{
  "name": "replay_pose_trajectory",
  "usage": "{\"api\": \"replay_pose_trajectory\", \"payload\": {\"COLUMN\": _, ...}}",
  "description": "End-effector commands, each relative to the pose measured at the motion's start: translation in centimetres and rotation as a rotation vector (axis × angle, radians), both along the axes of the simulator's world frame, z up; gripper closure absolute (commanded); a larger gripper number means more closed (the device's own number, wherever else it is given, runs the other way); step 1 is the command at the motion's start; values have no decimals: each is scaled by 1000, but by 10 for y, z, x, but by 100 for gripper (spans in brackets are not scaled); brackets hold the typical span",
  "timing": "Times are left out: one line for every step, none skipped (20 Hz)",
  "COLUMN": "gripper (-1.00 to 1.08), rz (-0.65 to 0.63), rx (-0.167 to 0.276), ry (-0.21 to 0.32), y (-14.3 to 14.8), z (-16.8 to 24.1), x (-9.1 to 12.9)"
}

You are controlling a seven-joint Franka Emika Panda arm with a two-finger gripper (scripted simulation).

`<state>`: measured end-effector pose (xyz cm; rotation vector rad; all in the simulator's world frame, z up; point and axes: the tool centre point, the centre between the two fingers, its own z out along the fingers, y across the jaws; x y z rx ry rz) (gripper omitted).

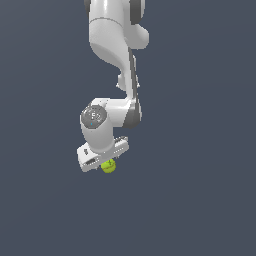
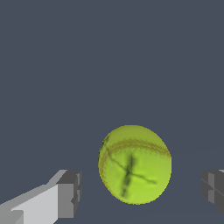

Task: Pick up the object and move it to a goal position.

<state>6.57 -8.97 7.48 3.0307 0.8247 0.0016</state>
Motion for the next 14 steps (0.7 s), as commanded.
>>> {"api": "replay_pose_trajectory", "payload": {"gripper": -92, "rz": 1, "rx": 0, "ry": 1, "y": 0, "z": -14, "x": -1}}
{"api": "replay_pose_trajectory", "payload": {"gripper": -92, "rz": 1, "rx": 0, "ry": 1, "y": 0, "z": -20, "x": -1}}
{"api": "replay_pose_trajectory", "payload": {"gripper": -92, "rz": 2, "rx": 0, "ry": 1, "y": 0, "z": -24, "x": -1}}
{"api": "replay_pose_trajectory", "payload": {"gripper": -92, "rz": 2, "rx": 0, "ry": 1, "y": 0, "z": -28, "x": -1}}
{"api": "replay_pose_trajectory", "payload": {"gripper": -92, "rz": 3, "rx": 0, "ry": 1, "y": 0, "z": -31, "x": -1}}
{"api": "replay_pose_trajectory", "payload": {"gripper": -92, "rz": 3, "rx": 0, "ry": 1, "y": 0, "z": -33, "x": -1}}
{"api": "replay_pose_trajectory", "payload": {"gripper": -92, "rz": 3, "rx": 0, "ry": 1, "y": 0, "z": -34, "x": -1}}
{"api": "replay_pose_trajectory", "payload": {"gripper": -92, "rz": 3, "rx": 0, "ry": 1, "y": 0, "z": -34, "x": 0}}
{"api": "replay_pose_trajectory", "payload": {"gripper": -92, "rz": 3, "rx": 0, "ry": 1, "y": 0, "z": -34, "x": 0}}
{"api": "replay_pose_trajectory", "payload": {"gripper": -92, "rz": 3, "rx": 0, "ry": 1, "y": 0, "z": -33, "x": 0}}
{"api": "replay_pose_trajectory", "payload": {"gripper": 108, "rz": 3, "rx": 0, "ry": 1, "y": 0, "z": -33, "x": 0}}
{"api": "replay_pose_trajectory", "payload": {"gripper": 108, "rz": 3, "rx": 0, "ry": 1, "y": 0, "z": -33, "x": 0}}
{"api": "replay_pose_trajectory", "payload": {"gripper": 108, "rz": 3, "rx": 0, "ry": 1, "y": 0, "z": -33, "x": 0}}
{"api": "replay_pose_trajectory", "payload": {"gripper": 108, "rz": 3, "rx": 0, "ry": 1, "y": 0, "z": -33, "x": 0}}
